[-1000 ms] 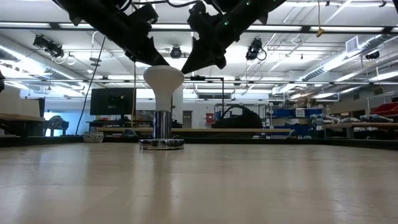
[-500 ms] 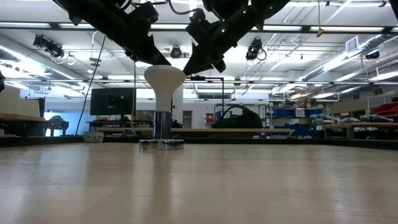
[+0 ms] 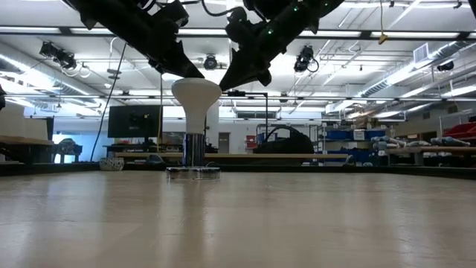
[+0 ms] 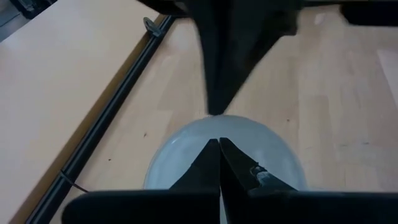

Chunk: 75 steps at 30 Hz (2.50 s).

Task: Screw lightbulb
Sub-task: Insert the white light bulb into the silver lamp

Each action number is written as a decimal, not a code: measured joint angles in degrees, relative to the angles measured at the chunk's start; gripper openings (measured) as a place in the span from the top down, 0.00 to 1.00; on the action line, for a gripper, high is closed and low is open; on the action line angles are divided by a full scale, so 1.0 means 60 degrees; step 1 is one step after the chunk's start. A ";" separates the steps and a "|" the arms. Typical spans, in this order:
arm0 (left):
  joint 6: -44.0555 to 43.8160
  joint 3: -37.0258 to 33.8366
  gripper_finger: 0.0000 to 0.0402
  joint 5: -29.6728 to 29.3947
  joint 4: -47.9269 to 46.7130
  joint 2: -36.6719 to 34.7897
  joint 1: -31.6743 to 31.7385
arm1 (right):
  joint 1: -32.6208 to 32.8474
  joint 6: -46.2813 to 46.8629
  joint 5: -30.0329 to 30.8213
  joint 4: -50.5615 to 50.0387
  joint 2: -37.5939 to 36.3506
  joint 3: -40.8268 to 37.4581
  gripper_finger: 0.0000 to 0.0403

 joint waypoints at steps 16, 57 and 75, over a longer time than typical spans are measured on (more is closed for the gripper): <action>-0.0002 0.0000 1.00 -0.0184 0.0016 0.0000 0.0015 | 0.0432 -0.0331 0.0489 0.0333 -0.0160 -0.0032 0.98; 0.0000 -0.0004 1.00 -0.0096 0.0107 0.0007 0.0015 | -0.0432 -0.0688 -0.0435 -0.1815 -0.0094 0.1881 0.98; -0.0018 -0.0007 1.00 -0.0009 0.0132 0.0011 0.0015 | -0.0640 -0.0731 -0.0630 -0.1680 0.0314 0.1693 0.98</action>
